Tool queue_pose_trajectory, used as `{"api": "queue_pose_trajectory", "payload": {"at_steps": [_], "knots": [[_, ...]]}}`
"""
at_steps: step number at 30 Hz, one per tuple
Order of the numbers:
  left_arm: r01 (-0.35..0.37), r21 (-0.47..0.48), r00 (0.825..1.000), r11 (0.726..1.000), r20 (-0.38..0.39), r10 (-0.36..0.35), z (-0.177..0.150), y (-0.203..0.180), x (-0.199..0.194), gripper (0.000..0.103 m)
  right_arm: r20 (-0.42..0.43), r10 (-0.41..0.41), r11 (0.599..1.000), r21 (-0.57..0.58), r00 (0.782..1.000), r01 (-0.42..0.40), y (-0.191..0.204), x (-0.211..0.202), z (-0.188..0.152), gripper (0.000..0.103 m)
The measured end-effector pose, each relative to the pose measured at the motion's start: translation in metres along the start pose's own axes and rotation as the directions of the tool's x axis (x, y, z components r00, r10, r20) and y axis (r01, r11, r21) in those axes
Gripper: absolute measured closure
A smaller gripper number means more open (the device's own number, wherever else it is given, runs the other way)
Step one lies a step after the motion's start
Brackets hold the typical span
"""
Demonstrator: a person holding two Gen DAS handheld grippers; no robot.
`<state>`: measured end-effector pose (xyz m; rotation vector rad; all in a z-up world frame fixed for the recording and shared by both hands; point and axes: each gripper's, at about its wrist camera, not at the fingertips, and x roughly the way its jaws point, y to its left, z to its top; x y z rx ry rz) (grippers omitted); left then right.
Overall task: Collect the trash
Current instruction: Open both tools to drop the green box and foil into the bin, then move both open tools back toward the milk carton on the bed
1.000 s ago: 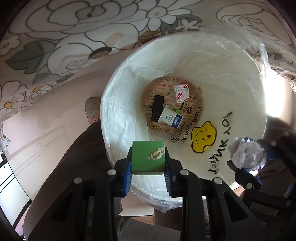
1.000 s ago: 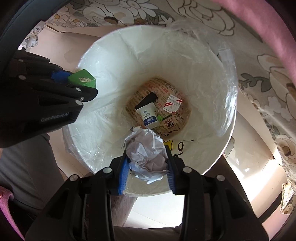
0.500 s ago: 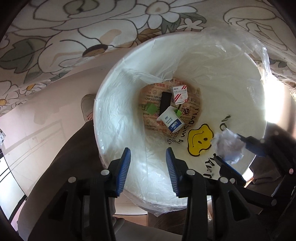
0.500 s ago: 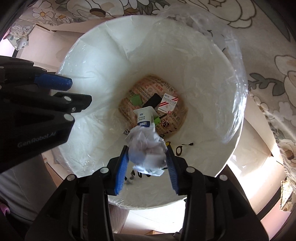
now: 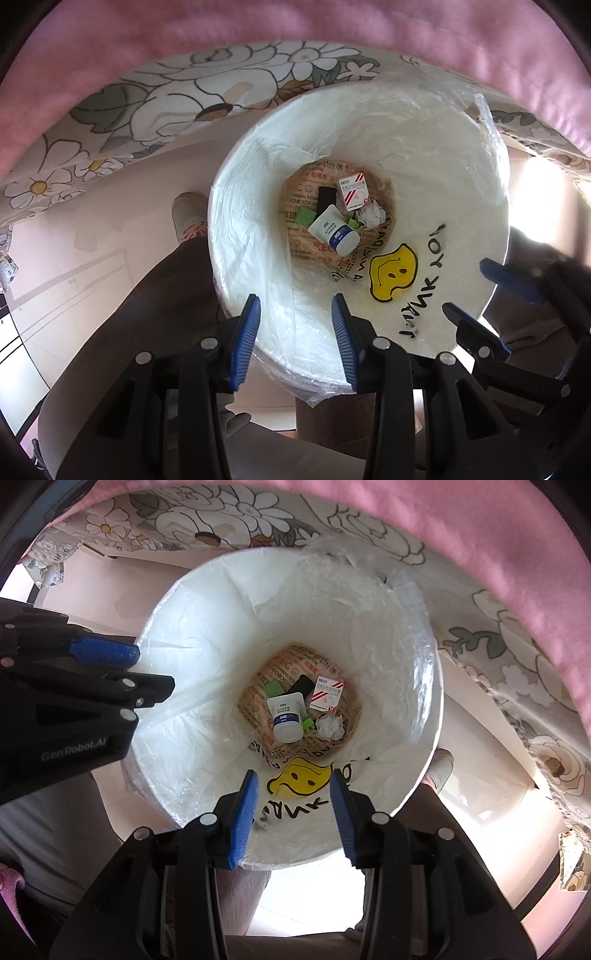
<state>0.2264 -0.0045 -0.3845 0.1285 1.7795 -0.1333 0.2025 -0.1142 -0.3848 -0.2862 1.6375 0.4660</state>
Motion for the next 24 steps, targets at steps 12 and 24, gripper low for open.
{"api": "queue_pose_trajectory", "payload": {"at_steps": [12,24], "knots": [[-0.018,0.044,0.99,0.999,0.142,0.011,-0.027,-0.014,-0.075,0.06,0.126,-0.043,0.998,-0.037,0.991,0.048,0.007,-0.067,-0.024,0.061],[-0.063,0.138,0.924,0.988,0.382,0.006,-0.049,-0.048,-0.186,0.049,0.321,-0.087,0.995,-0.011,0.943,0.096,-0.016,-0.183,-0.049,0.056]]}}
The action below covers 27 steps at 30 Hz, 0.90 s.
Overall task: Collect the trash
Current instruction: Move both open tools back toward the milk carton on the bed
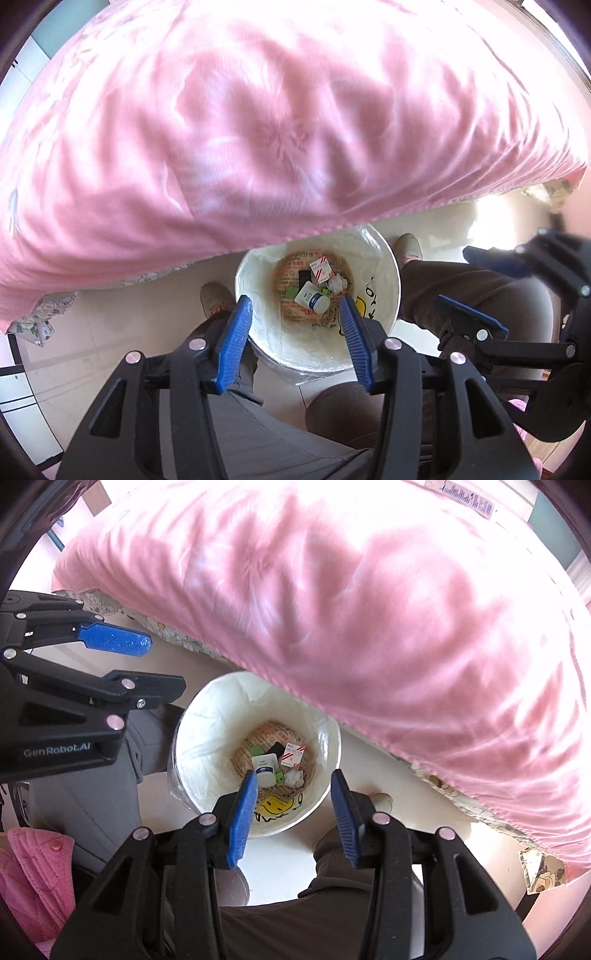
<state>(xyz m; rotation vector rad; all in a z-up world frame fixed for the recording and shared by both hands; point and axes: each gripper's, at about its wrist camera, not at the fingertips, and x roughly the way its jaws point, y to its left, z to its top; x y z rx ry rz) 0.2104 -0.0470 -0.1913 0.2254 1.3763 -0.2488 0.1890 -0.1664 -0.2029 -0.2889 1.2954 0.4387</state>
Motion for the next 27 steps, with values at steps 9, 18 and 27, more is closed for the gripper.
{"api": "queue_pose_trajectory", "payload": {"at_steps": [9,18,27], "knots": [[-0.062,0.059,0.988,0.996,0.148,0.053,0.039,-0.004,-0.067,0.035,0.153,-0.089,0.996,0.031,0.984,0.085,-0.04,-0.086,0.021,0.045],[-0.105,0.099,0.963,0.99,0.259,0.076,0.084,-0.005,-0.115,0.026,0.237,-0.174,0.985,0.034,0.956,0.171,-0.07,-0.146,0.051,0.041],[-0.176,0.18,0.94,0.968,0.324,0.11,0.13,-0.01,-0.14,0.02,0.294,-0.239,0.971,0.049,0.925,0.235,-0.104,-0.182,0.091,0.037]]}}
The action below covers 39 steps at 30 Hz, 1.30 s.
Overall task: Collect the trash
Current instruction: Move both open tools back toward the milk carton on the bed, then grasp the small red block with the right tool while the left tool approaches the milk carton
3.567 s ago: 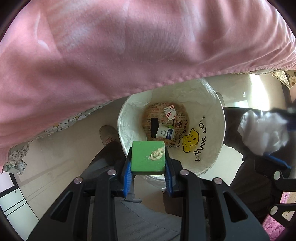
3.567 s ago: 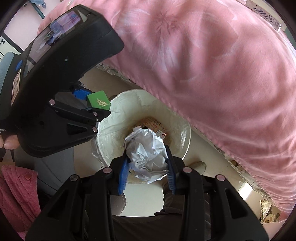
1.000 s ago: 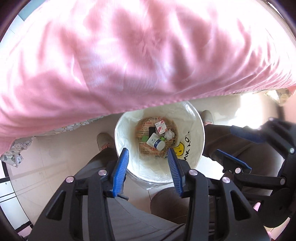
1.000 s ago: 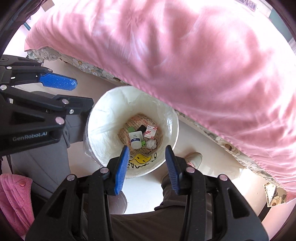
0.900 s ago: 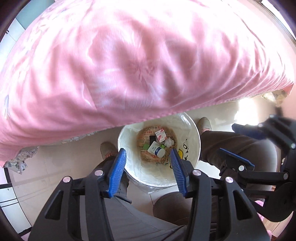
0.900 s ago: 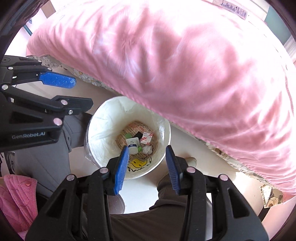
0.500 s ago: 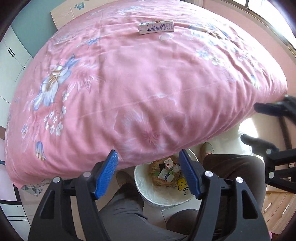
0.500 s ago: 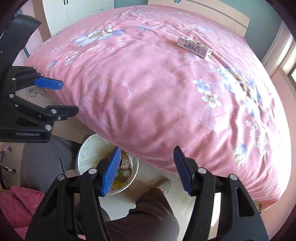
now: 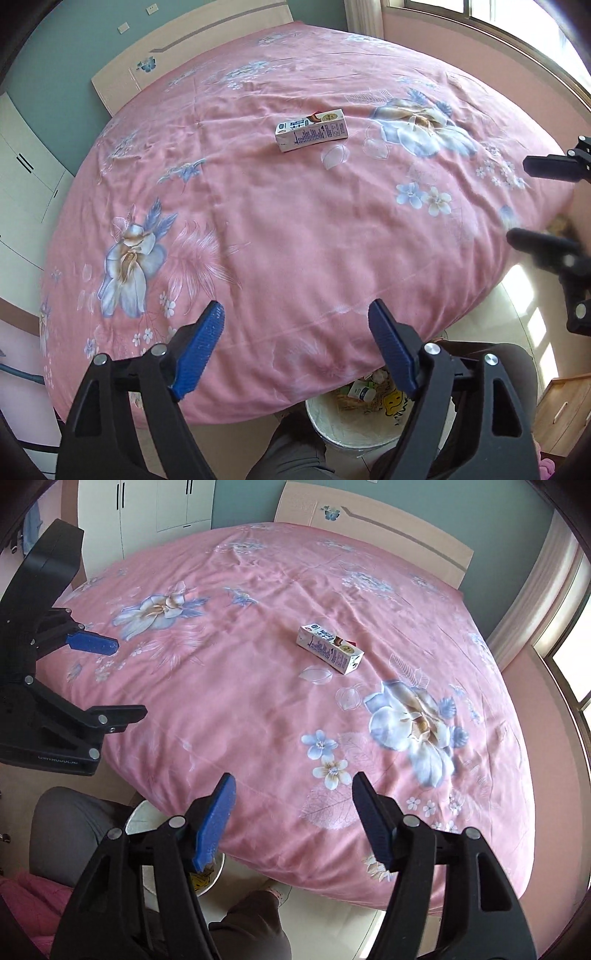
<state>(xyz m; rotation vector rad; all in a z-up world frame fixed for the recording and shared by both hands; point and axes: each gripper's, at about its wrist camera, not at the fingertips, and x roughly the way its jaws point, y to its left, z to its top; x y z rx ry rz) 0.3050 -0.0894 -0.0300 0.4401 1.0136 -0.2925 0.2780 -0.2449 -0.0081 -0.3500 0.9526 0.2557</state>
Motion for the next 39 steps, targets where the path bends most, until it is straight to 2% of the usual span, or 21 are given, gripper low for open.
{"api": "queue_pose_trajectory", "payload": {"at_steps": [5,10,16,21,26,33,39], "knots": [[0.012,0.028,0.999,1.0,0.036,-0.013,0.028,0.007,0.001,0.018,0.015,-0.022,1.0,-0.002,1.0,0.022,-0.013,0.002,0.026,0.037],[0.068,0.065,0.995,0.996,0.071,-0.072,0.057,0.016,0.012,0.017,0.015,-0.035,0.999,-0.012,0.999,0.035,-0.025,0.016,0.049,0.035],[0.047,0.14,0.993,0.989,0.096,-0.061,0.091,0.021,0.035,0.015,-0.005,-0.023,1.0,0.007,1.0,0.023,-0.043,0.045,0.074,0.035],[0.062,0.208,0.99,0.976,0.115,-0.087,0.121,0.022,0.058,0.015,-0.025,0.003,0.998,0.068,1.0,-0.002,-0.065,0.076,0.1,0.035],[0.133,0.239,0.978,0.962,0.124,-0.166,0.146,0.029,0.094,0.014,-0.04,0.029,0.987,0.157,0.999,-0.022,-0.091,0.113,0.132,0.035],[0.163,0.328,0.96,0.931,0.164,-0.226,0.177,0.034,0.141,0.014,-0.069,0.125,0.946,0.308,0.99,-0.097,-0.13,0.18,0.179,0.035],[0.204,0.43,0.945,0.88,0.148,-0.291,0.198,0.035,0.178,0.014,-0.121,0.229,0.886,0.436,0.966,-0.156,-0.154,0.251,0.211,0.035]]}}
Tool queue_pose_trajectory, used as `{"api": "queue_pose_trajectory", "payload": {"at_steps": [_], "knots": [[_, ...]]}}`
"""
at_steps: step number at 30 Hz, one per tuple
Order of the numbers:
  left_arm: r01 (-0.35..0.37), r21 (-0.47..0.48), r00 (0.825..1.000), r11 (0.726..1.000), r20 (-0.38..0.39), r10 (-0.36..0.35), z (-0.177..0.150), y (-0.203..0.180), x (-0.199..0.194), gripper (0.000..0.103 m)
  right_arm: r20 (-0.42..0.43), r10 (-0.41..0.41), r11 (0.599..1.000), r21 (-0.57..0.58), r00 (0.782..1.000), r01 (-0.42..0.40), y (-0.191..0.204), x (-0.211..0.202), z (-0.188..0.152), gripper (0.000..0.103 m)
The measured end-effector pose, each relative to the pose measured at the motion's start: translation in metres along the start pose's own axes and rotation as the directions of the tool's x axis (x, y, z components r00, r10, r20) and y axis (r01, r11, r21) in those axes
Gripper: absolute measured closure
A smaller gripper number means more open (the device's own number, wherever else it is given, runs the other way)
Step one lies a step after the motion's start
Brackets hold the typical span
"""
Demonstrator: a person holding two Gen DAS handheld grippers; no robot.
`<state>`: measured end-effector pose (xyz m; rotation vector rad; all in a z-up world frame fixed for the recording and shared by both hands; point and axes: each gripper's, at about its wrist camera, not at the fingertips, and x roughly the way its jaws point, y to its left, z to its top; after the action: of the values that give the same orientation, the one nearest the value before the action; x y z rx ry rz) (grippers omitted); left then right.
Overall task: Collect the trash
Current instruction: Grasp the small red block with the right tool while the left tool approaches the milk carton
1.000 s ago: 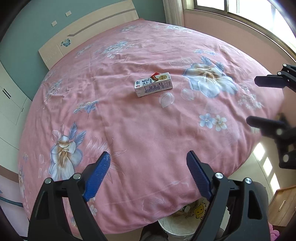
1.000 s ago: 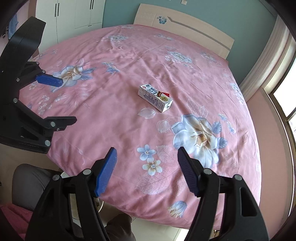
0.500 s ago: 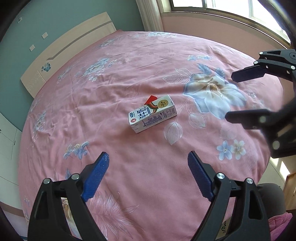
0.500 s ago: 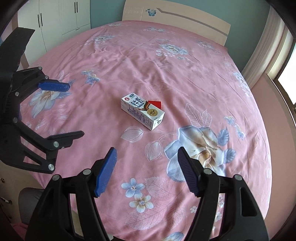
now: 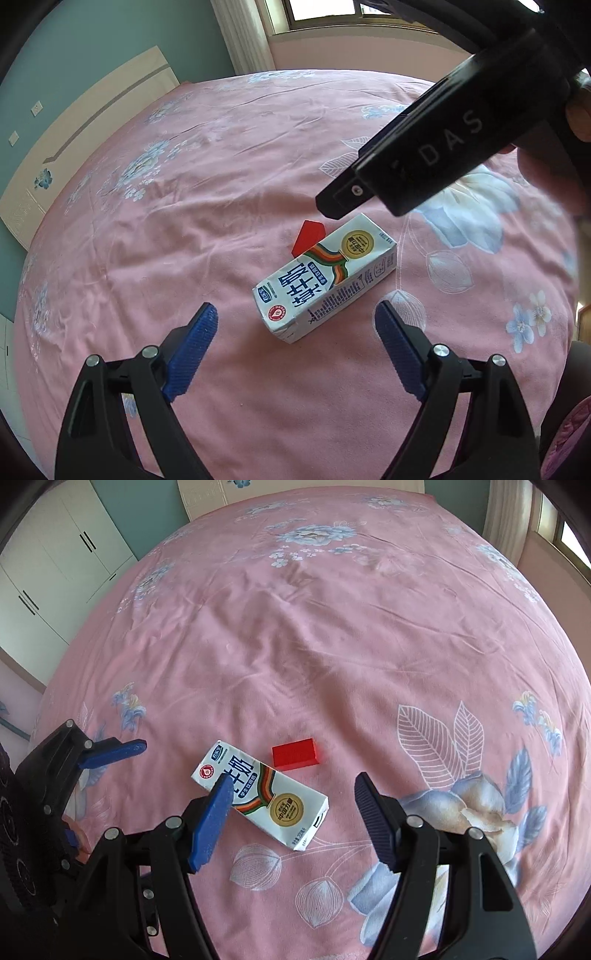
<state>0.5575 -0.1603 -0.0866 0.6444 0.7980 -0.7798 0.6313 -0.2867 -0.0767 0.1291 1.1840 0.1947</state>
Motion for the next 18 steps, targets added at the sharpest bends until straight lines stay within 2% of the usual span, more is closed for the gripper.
{"api": "queue_pose_trajectory", "payload": {"at_steps": [3,8,13,18], "knots": [[0.033,0.053,0.999,0.998,-0.005,-0.033,0.003,0.002,0.018,0.013,-0.051,0.027,0.999,0.032,0.998,-0.025,-0.002,0.028,0.016,0.035],[0.091,0.082,0.995,0.992,-0.036,-0.088,0.004,0.006,0.049,0.013,-0.138,0.003,1.0,0.032,0.99,0.001,0.001,0.07,0.029,0.035],[0.125,0.099,0.991,0.987,-0.057,-0.12,0.001,0.002,0.066,0.013,-0.174,-0.018,1.0,-0.002,0.985,0.017,0.0,0.086,0.031,0.035],[0.168,0.028,0.985,0.985,-0.042,-0.167,0.0,0.008,0.065,0.013,-0.217,0.015,0.999,-0.034,0.976,-0.023,0.001,0.089,0.031,0.035]]}}
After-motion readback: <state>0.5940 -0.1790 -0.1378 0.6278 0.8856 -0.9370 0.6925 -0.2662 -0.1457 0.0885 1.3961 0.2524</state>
